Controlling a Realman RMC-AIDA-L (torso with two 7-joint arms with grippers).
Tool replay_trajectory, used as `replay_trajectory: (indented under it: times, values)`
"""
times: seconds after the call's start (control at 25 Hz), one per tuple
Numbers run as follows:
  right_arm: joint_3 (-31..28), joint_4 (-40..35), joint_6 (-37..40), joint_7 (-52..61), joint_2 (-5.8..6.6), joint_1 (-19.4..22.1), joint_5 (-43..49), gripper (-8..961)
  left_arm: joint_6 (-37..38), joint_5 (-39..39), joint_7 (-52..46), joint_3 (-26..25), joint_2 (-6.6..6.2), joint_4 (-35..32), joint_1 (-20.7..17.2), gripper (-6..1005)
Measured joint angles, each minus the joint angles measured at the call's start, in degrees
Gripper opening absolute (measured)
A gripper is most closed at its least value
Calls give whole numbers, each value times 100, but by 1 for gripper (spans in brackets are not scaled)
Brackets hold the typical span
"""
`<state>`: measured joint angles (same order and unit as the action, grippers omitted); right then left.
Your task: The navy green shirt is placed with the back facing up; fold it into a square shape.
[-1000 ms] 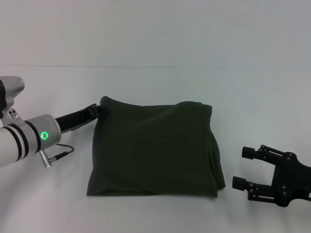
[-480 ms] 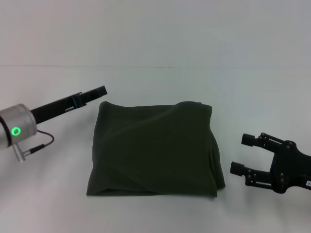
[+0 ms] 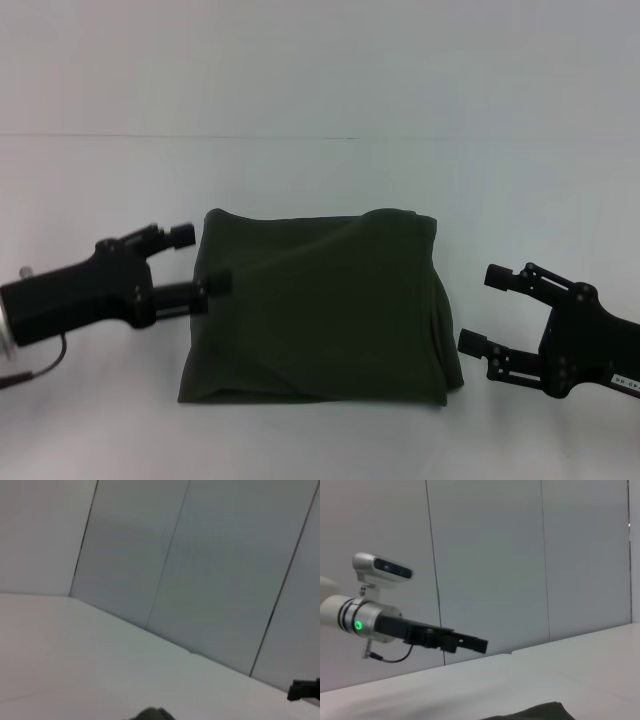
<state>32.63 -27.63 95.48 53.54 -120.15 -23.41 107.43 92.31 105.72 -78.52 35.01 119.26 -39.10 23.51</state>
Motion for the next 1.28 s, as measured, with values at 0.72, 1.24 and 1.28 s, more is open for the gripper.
replay_trajectory:
  times: [0.72, 1.24, 1.28]
  values:
    - [9, 892, -1117, -872, 12, 422, -5, 900, -544, 555, 1220, 9, 257, 244, -620, 950]
    - [51, 918, -1146, -883, 1, 383, -2, 899, -576, 564, 1253, 14, 275, 272, -588, 950]
    - [51, 918, -1146, -882, 1, 380, -2, 899, -576, 564, 1254, 19, 274, 277, -586, 950]
